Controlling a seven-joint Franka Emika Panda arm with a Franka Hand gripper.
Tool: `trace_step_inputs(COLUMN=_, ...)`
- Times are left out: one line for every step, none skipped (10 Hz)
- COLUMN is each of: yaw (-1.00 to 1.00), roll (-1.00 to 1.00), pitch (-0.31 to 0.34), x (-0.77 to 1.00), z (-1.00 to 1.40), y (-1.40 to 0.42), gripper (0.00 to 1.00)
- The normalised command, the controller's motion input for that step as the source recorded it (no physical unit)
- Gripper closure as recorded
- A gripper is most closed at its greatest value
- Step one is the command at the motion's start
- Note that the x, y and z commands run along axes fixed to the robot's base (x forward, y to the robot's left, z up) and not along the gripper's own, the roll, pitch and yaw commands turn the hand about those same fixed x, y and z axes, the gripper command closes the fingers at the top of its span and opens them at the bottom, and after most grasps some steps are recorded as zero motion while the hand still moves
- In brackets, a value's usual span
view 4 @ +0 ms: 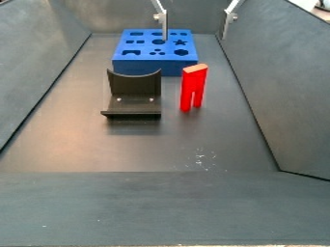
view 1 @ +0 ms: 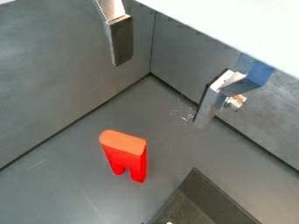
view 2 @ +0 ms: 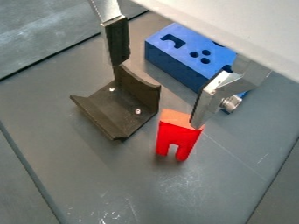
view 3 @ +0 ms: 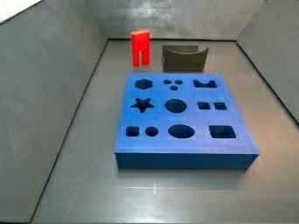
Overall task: Pick up the square-circle object. Move up. Rotate the square-circle object. Move to above the board. Insert the square-circle object.
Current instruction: Pick up the square-circle object.
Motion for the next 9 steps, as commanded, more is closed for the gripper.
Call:
trace_step_inputs(yaw=0.01, roll=0.01, pitch=-0.024, x=-0.07, z=-0.03, y=-0.11, gripper=0.0)
trace_step_inputs(yaw=0.19, roll=0.06, pitch=0.0, x=0.0, z=-0.04, y=-0.23, gripper=0.0)
trace_step_inputs(yaw=0.27, roll=0.09, pitch=0.0, x=0.0, z=-0.03, y=-0.23, gripper=0.0)
trace_step_inputs(yaw=0.35, roll=0.04, pitch=0.0, x=0.0, z=-0.08, y=-0.08, gripper=0.0)
trace_step_inputs(yaw=0.38, roll=0.02, pitch=-0.001, x=0.0, z=-0.15, y=-0.05, gripper=0.0)
trace_step_inputs(yaw=0.36, roll=0.01, pitch=-0.014, x=-0.05, z=-0.2, y=-0.04, gripper=0.0)
trace_step_inputs(yaw=0.4, roll=0.03, pitch=-0.01, x=-0.03, z=-0.25, y=-0.15, gripper=0.0)
trace_step_inputs(yaw=0.45, roll=0.04, pitch=0.0, x=0.0, z=-0.28, y=-0.23, gripper=0.0)
trace_step_inputs(yaw=0.45, roll=0.04, pitch=-0.009, x=0.0, z=-0.29, y=-0.25, gripper=0.0)
